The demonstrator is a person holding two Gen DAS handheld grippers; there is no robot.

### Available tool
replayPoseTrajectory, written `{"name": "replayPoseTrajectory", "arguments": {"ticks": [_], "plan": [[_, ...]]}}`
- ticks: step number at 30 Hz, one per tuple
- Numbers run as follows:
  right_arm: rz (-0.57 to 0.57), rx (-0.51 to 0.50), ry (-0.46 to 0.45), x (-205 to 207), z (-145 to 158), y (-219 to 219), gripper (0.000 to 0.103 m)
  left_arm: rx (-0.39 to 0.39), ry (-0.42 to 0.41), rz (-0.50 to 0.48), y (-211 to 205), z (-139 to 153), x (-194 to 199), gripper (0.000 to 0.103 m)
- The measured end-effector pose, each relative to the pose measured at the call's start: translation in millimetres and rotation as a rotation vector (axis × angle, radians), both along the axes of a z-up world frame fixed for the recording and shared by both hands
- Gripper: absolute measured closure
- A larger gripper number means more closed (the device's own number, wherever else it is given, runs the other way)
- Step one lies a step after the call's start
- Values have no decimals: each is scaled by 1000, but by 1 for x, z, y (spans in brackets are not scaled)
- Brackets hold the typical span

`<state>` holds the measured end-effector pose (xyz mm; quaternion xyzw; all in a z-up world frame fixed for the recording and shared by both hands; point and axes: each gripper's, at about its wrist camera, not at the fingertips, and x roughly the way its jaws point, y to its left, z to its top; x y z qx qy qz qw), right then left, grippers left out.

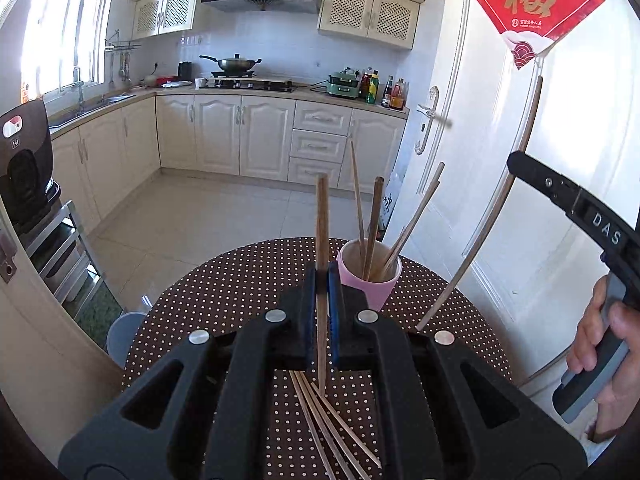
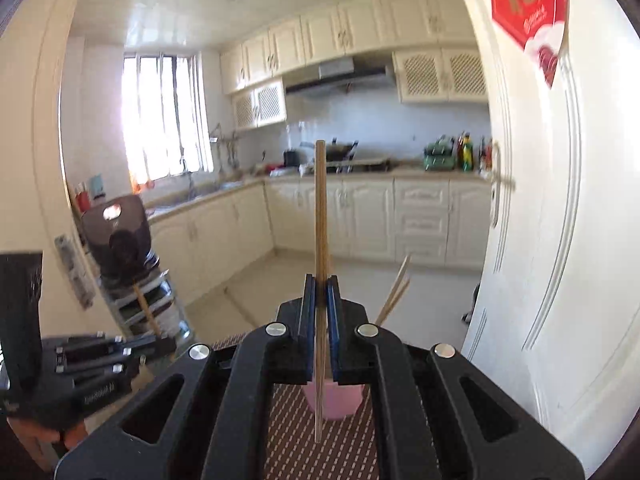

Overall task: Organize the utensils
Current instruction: 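Lower the right chopstick into the pink cup and open the right gripper, then lower the left chopstick into the pink cup and open the left gripper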

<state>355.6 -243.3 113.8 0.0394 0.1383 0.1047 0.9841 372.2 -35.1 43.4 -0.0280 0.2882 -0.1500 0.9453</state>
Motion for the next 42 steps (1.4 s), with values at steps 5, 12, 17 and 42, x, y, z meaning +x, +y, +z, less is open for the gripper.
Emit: {"name": "replayPoseTrajectory", "arguments": {"ticks": [5,12,17,42], "plan": [[-32,21,-61,15,-3,-2,99,-9,-4,15,4,0,10,97],[-62,43,-105,31,-6,-3,99,-14,-13,37,9,2,27,97],[-44,10,-75,42,-18,5,99,-15,-27,43,8,2,36,97],[18,-2,130,54,-73,5,98,-171,-252,99,-4,35,48,97]]}}
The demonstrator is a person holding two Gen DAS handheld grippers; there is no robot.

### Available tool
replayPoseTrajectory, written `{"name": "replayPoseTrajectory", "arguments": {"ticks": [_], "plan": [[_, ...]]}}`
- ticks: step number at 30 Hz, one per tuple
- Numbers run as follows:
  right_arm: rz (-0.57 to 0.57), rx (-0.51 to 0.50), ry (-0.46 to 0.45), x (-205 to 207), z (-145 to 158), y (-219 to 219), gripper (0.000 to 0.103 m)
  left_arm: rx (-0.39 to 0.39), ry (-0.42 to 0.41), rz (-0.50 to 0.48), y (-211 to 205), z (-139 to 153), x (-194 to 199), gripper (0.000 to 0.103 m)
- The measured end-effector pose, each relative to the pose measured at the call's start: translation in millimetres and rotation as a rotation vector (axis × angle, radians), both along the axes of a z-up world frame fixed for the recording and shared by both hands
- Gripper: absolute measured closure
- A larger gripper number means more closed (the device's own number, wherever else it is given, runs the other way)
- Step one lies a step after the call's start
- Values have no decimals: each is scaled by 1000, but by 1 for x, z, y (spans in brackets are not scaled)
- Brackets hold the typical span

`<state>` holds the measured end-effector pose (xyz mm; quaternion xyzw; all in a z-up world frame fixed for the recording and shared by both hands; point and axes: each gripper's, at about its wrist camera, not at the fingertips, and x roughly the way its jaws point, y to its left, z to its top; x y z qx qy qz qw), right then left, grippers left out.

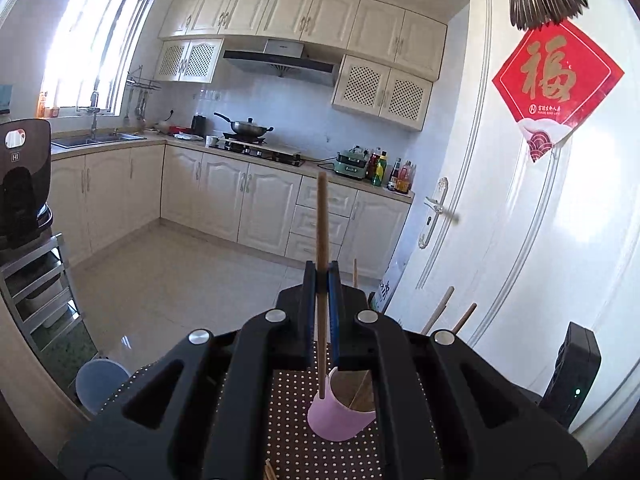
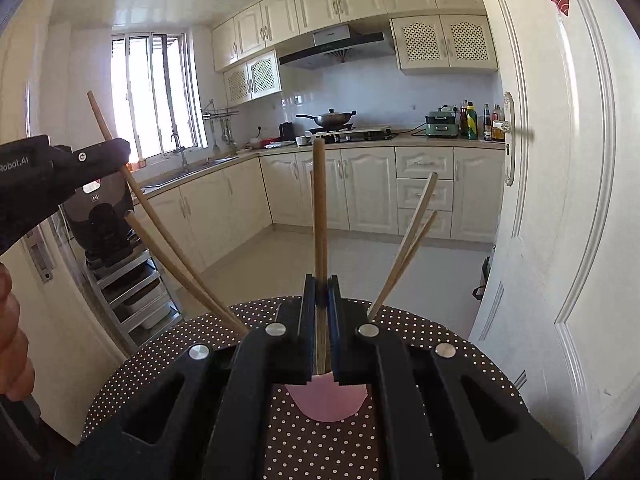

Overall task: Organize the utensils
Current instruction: 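Lower the left chopstick into the pink cup and open the left gripper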

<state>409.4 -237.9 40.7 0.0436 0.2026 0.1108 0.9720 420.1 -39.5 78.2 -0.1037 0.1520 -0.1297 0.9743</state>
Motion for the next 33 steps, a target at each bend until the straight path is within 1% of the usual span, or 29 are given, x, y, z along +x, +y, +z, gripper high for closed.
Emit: {"name": "replayPoseTrajectory", "arguments": {"ticks": [5,8,16,20,28,33], "plan": [[8,10,20,0,-5,-2,97,-69,-15,4,4,0,2,97],[9,14,32,1,-8,-2,96,-83,-6,-18,1,-3,3,97],[12,22,47,0,-12,-5,80,-28,62,-78,-14,-21,11,97],[11,28,46,-2,-10,-4,74,-3,90,-94,-18,-26,14,97],[3,37,53,-4,-10,-6,71,8,110,-112,-21,-26,16,97],[3,36,55,-5,-11,-6,71,-3,139,-117,-19,-25,19,96]]}}
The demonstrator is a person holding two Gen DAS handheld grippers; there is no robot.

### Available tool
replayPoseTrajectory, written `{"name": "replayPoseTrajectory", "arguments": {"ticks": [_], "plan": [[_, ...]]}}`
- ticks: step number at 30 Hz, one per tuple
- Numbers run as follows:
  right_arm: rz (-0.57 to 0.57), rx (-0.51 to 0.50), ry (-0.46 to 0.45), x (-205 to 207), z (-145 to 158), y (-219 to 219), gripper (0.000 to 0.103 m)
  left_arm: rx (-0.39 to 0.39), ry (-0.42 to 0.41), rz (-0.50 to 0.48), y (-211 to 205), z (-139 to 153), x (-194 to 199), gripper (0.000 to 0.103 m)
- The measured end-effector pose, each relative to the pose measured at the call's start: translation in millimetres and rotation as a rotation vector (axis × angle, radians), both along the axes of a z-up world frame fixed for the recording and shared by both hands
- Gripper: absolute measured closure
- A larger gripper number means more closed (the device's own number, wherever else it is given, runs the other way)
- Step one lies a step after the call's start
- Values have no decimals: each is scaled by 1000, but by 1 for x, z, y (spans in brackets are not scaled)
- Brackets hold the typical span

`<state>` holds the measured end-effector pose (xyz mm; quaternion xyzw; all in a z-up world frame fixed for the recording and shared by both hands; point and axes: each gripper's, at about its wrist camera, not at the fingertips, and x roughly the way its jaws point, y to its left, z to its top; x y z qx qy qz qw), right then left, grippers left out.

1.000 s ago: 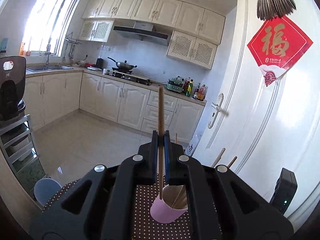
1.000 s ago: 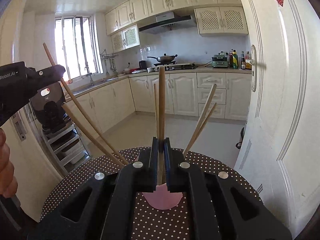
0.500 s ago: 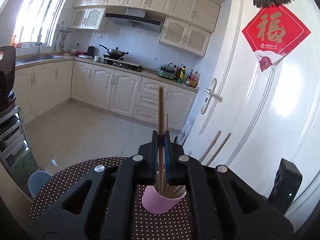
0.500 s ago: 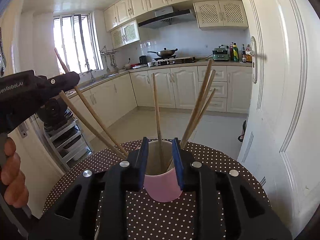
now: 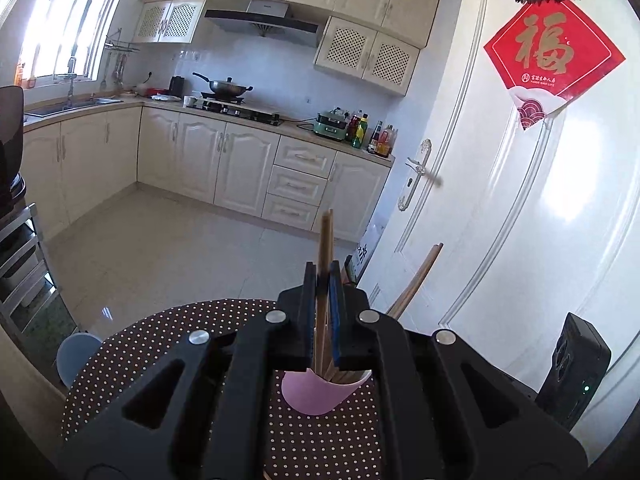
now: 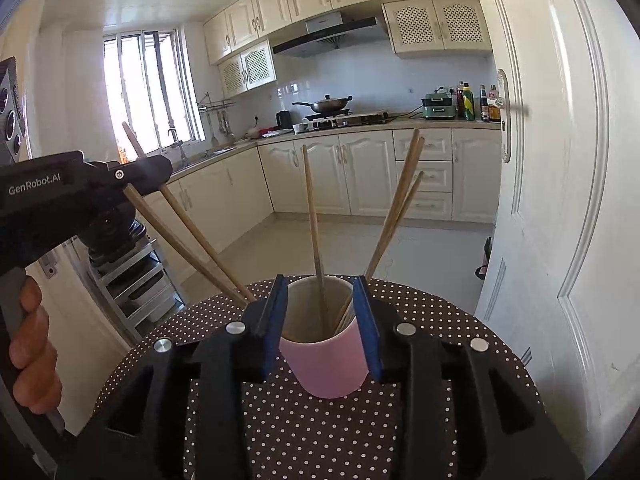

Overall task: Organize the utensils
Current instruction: 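Lower the left chopstick into the pink cup and open the left gripper, then move both open tools back toward the remaining loose chopsticks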

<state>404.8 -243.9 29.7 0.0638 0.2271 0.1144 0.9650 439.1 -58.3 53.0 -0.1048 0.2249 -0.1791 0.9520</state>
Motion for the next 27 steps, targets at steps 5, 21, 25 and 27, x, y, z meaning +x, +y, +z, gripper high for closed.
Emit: {"name": "replayPoseTrajectory", "arguments": {"ticks": [5,21,25,27], "plan": [[4,1,2,0,1,-1,71,29,18,-7,-3,-1,1,96],[10,5,-7,-23,10,2,71,48,-21,64,12,9,-29,33],[19,1,-3,-33,11,6,71,39,-8,69,25,4,-42,33],[28,-2,6,-38,10,9,71,47,14,71,31,-2,-48,32]]}}
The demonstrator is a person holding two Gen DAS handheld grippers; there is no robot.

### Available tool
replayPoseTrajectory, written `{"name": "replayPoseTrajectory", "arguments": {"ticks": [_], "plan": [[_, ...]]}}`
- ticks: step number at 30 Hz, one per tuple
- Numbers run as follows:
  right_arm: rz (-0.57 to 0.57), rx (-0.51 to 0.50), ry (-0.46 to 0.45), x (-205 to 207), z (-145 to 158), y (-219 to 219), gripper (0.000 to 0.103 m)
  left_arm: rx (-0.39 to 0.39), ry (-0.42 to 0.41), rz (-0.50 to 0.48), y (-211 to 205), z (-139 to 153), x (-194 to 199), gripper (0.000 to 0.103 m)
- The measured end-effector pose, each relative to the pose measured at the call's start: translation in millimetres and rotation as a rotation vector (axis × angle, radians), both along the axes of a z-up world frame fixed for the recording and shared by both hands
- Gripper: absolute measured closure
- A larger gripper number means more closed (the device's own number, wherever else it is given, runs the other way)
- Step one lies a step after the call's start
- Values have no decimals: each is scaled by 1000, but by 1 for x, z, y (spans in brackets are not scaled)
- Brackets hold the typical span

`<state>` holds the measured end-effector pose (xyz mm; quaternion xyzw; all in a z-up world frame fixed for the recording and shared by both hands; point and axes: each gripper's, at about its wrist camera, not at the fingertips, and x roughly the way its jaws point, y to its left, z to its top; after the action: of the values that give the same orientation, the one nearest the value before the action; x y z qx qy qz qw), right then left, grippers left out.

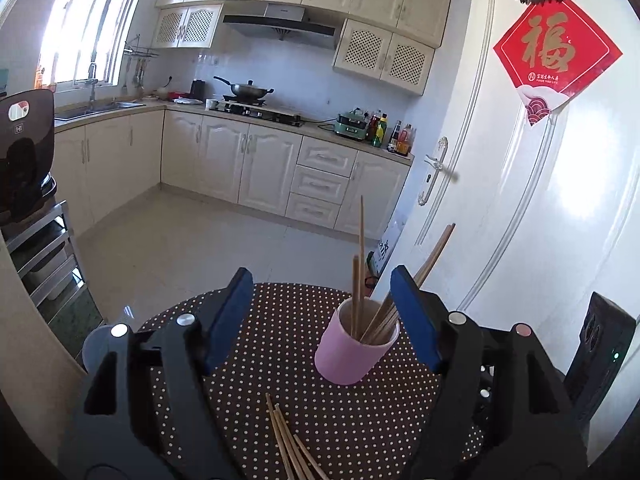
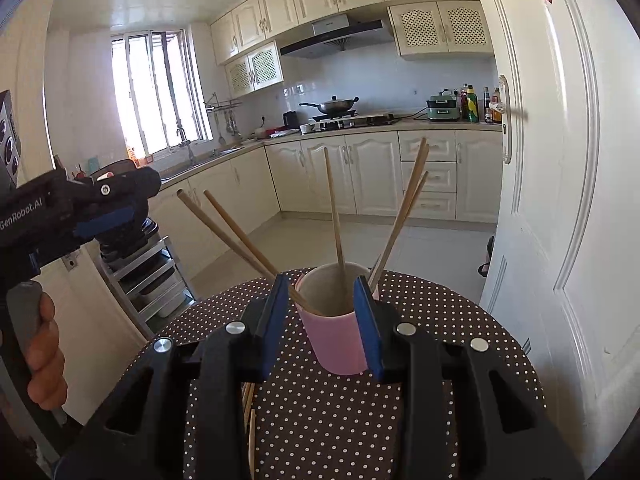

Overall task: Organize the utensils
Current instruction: 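Move both open tools back toward the remaining loose chopsticks, then close the right gripper on one chopstick while the left gripper closes on another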

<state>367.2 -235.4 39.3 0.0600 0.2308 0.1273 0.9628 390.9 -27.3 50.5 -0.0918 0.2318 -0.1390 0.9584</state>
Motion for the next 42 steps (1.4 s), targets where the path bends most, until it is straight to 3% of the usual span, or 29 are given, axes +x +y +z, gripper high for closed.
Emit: {"name": "replayPoseTrajectory", "arguments": {"ticks": [5,13,17,21,28,39,42], "plan": [[31,-16,58,-7,-12,10,71,46,91,-22,11,-26,-8,32],[86,-54,190,-10,-42,33,71,130,307,-55,15,-76,-8,32],[148,-48,310,-8,-61,46,71,178,380,-89,13,-100,-11,32],[196,-111,420,-7,-85,63,71,207,449,-93,14,-125,-14,32],[259,-175,527,-6,-112,88,82,205,501,-101,19,-149,-18,32],[276,-205,574,8,-127,106,88,172,552,-118,24,-165,-14,32],[267,-223,578,15,-128,105,98,174,563,-123,21,-169,-11,32]]}}
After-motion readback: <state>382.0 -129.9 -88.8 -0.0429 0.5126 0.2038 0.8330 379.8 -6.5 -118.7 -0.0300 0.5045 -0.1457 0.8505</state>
